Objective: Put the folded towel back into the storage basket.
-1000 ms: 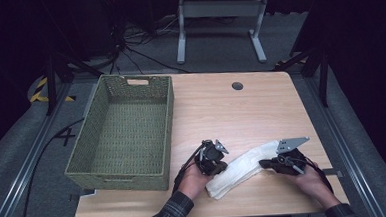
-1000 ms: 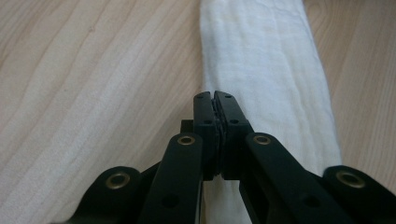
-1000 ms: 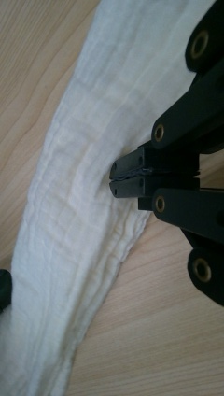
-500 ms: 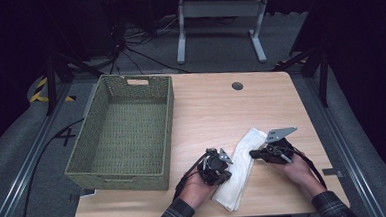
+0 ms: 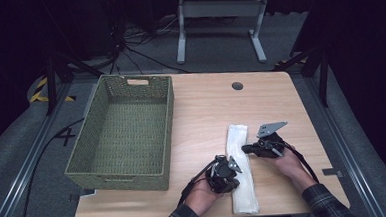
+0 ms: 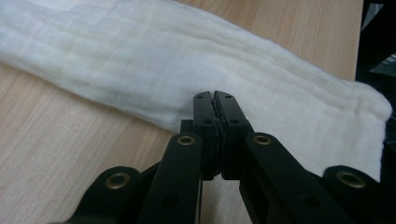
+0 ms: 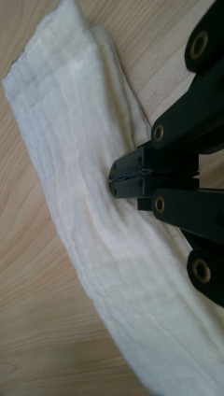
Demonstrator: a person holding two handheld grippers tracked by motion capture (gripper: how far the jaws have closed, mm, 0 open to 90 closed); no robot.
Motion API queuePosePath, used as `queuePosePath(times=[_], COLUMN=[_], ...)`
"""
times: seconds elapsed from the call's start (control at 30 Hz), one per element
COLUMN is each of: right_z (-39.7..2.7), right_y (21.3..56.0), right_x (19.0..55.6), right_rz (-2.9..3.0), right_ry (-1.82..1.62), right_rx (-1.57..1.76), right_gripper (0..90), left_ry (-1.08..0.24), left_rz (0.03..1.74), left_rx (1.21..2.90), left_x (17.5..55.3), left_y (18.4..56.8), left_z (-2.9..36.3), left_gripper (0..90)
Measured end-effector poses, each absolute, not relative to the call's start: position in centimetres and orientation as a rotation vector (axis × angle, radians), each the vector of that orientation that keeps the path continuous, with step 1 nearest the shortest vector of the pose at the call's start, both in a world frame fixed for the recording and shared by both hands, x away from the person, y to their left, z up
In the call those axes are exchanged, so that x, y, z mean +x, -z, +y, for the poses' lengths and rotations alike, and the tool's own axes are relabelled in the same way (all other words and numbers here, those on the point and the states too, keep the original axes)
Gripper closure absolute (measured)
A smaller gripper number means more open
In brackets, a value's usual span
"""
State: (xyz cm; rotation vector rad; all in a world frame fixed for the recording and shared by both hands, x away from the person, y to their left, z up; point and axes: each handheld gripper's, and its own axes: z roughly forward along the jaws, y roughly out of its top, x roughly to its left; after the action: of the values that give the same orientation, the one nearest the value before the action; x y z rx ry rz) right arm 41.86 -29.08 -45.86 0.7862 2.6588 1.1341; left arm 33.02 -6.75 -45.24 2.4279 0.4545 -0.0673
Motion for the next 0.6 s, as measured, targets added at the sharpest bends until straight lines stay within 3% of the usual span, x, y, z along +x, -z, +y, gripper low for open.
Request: queuePosePath(times=[0.37, 0.6], right_z=[-28.95, -29.35], right_y=[45.86, 45.37], right_x=[41.96, 41.76], right_rz=[2.659, 2.636], right_ry=[-1.135, -1.176], right_rx=[0.776, 0.783], right_gripper=[89.3, 82.0], left_ry=[0.070, 0.083], left_rz=[0.446, 0.455], left_rx=[2.418, 2.380], left_x=[32.95, 33.39], left_y=[45.15, 44.74], left_z=[-6.71, -6.14], left_gripper=[85.2, 78.0])
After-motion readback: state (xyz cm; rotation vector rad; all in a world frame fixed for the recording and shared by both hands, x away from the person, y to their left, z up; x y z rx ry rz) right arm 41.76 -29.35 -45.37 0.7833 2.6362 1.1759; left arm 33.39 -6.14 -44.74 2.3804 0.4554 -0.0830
